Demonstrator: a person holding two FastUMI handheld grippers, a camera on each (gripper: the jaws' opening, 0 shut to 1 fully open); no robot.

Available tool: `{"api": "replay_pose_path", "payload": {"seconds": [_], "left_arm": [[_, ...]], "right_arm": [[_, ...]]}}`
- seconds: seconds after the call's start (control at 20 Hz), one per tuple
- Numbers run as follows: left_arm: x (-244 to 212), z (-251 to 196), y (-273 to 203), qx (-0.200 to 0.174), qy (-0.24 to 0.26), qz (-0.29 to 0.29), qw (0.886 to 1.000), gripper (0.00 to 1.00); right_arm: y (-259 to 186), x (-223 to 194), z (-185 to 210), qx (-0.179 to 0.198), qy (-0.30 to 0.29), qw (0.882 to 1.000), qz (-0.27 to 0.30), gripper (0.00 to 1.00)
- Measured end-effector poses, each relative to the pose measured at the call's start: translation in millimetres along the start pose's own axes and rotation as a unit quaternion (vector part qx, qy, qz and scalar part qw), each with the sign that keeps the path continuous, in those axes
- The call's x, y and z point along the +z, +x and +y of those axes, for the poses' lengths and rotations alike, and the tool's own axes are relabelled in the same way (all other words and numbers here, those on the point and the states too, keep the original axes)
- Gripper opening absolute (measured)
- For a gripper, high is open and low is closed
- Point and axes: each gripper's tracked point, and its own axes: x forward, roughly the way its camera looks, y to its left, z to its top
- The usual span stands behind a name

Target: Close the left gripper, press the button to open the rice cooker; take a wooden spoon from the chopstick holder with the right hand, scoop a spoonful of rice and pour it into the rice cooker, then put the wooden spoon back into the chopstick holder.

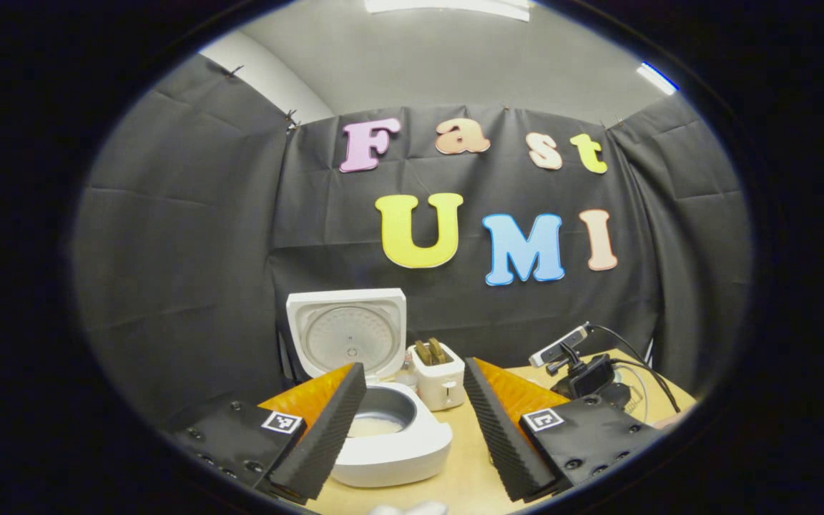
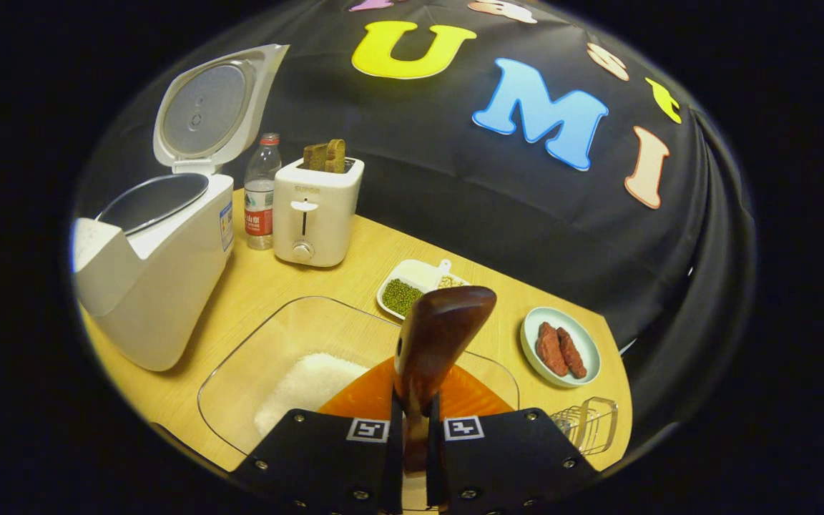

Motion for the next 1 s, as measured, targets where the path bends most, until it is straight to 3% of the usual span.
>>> {"api": "replay_pose_path", "payload": {"seconds": [0.4, 0.65, 0.8, 1.0], "left_arm": [[3, 6, 0, 0.002, 0.012, -0.002, 1.000, 0.96], [6, 14, 0, 0.008, 0.016, -0.002, 1.000, 0.96], [6, 17, -1, 0.013, 0.019, -0.003, 1.000, 0.96], [6, 15, -3, 0.012, 0.022, -0.003, 1.000, 0.96]], "right_arm": [[1, 3, 31, 0.038, 0.071, 0.997, 0.020, 0.13], [0, 12, 59, 0.082, 0.135, 0.987, 0.028, 0.13], [0, 15, 67, 0.103, 0.189, 0.976, 0.036, 0.14], [-1, 21, 66, 0.138, 0.286, 0.947, 0.038, 0.13]]}}
